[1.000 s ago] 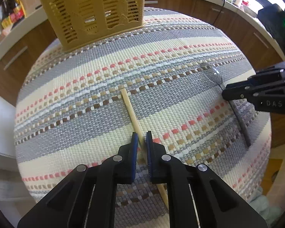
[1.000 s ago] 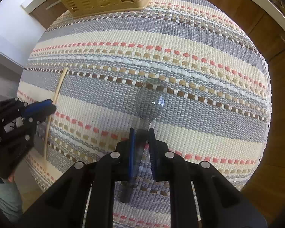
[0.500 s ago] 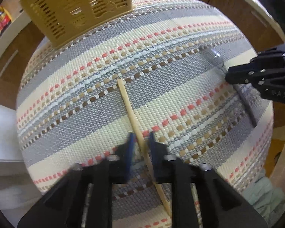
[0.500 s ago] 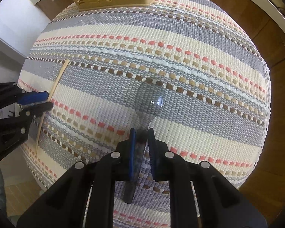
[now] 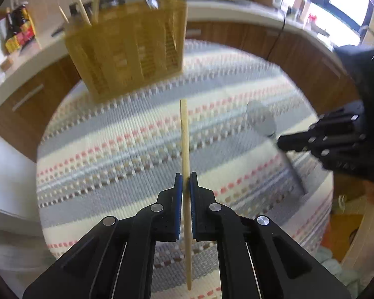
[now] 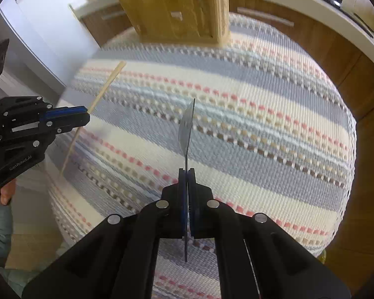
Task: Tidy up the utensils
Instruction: 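Lift the chopstick and clear spoon and lower them into the basket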
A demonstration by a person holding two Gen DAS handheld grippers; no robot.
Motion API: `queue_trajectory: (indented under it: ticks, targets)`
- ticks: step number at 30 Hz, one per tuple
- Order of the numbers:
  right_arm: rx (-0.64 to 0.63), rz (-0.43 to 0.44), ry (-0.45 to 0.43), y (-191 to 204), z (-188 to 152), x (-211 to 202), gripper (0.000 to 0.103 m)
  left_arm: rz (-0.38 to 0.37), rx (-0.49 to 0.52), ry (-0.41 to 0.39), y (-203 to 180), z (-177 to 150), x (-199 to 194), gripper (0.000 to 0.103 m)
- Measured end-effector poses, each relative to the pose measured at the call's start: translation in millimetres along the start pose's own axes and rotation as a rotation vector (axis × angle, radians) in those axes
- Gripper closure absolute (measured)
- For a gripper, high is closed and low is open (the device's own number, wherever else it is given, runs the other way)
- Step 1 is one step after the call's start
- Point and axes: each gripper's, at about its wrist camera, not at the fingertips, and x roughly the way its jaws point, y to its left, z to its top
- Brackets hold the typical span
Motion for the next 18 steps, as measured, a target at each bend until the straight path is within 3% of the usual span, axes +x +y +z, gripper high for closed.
queue_trajectory:
  ticks: [10, 18]
  targets:
    - [-0.034, 0.025, -0.232, 10, 34, -61, 0.102, -0.042, -0.090, -0.286, 27, 25, -74, 0.099]
    - [-0.042, 0.052, -0.400, 21, 80, -100, 0.102, -0.037, -0.124, -0.454, 40, 52, -112, 0.099]
